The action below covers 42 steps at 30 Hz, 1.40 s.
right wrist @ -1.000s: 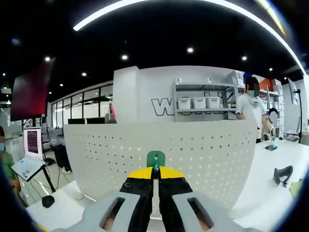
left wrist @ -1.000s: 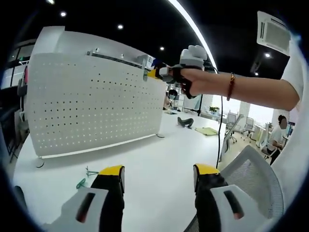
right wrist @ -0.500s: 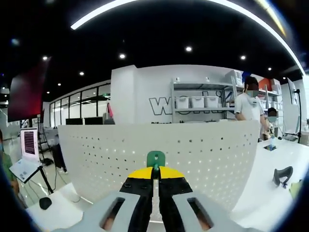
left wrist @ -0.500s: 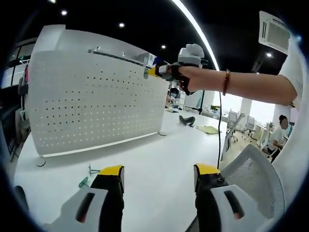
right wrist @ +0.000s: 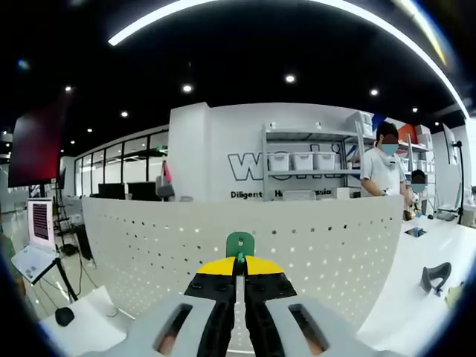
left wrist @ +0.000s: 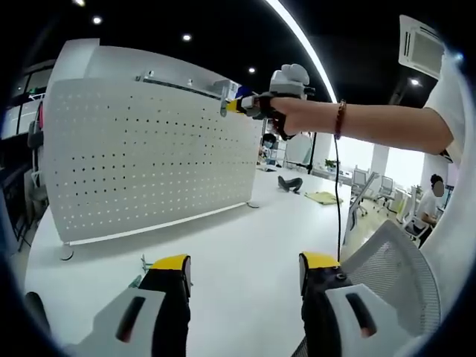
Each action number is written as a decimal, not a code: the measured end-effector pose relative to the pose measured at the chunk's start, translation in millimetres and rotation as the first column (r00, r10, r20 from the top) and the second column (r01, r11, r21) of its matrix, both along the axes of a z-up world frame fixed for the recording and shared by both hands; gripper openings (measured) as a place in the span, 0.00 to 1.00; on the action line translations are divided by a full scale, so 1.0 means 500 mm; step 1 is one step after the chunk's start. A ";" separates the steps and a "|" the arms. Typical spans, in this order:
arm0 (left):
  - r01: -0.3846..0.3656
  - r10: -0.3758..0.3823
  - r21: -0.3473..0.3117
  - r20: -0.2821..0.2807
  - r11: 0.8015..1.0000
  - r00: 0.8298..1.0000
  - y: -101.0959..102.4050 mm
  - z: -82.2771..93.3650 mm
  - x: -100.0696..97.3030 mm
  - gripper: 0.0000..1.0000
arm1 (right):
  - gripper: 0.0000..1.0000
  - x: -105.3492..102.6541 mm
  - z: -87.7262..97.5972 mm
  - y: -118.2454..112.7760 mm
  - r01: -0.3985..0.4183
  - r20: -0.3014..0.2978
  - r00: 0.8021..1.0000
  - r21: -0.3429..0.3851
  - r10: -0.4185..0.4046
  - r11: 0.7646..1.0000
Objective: Insert the hook assembly into the mounting plate slot until the hook locks in place.
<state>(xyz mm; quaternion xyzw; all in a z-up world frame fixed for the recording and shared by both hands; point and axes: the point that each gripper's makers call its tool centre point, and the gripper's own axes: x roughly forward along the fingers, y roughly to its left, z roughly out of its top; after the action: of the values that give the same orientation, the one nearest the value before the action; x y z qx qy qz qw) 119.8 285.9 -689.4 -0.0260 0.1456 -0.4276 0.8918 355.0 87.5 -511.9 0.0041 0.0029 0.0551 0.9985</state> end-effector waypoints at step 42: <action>-0.036 0.035 -0.042 -0.032 0.998 0.999 0.012 0.006 -0.003 0.60 | 0.01 0.073 -0.009 -0.017 0.023 -0.028 0.999 0.007 -0.023 1.000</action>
<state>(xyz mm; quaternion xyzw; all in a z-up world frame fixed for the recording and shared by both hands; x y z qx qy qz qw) 118.1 292.0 -686.5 -0.0544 0.1498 -0.4143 0.8961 391.3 79.2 -516.2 0.0086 0.0165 0.0434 0.9989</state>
